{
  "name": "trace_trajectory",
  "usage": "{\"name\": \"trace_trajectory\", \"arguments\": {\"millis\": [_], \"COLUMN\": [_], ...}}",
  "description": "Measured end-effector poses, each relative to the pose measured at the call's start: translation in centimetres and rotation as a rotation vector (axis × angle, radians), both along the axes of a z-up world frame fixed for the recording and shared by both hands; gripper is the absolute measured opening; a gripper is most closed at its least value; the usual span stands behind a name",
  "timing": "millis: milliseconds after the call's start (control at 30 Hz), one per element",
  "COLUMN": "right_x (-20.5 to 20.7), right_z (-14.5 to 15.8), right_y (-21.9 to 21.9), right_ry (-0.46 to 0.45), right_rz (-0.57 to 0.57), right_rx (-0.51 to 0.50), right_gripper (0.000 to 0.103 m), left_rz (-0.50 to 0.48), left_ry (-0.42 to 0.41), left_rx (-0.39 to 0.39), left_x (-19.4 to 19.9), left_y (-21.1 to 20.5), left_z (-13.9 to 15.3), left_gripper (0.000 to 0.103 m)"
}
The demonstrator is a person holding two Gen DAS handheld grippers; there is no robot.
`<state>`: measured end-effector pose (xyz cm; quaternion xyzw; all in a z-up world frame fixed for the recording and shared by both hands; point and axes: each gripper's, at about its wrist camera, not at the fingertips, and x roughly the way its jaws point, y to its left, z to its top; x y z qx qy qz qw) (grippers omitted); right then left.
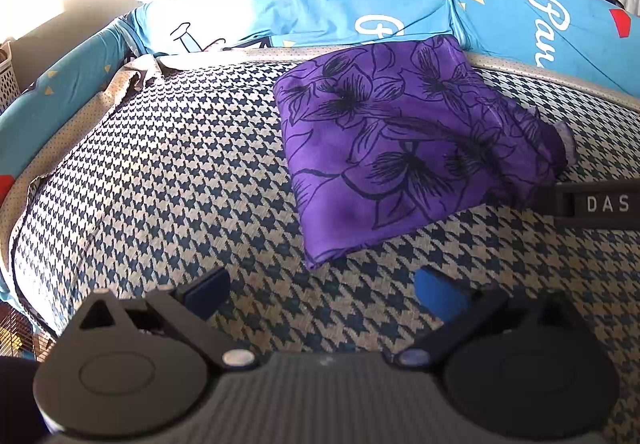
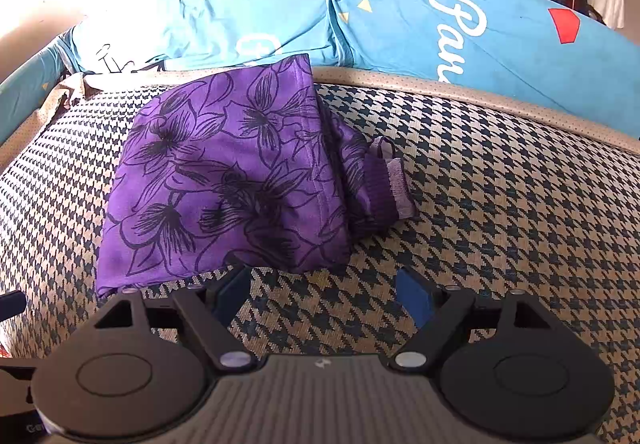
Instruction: Fold clothes
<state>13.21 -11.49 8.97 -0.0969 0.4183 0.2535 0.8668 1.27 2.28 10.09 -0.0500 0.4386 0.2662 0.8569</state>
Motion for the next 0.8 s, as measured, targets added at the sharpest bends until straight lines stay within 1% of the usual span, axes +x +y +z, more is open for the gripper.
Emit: {"name": "trace_trajectory", "arguments": {"millis": [800], "right_x": [-0.08], "right_z": [0.24], "right_y": [-0.3], "right_ry": [-0.012], "right_rz": [0.001], "right_rx": [-0.002], "right_gripper": [0.081], "left_rz": [-0.008], "left_ry": [0.017], "left_rx": [-0.006], "left_x": [0.23], "left_y": [-0.49], "left_z": [0.09], "left_gripper": [0.103]}}
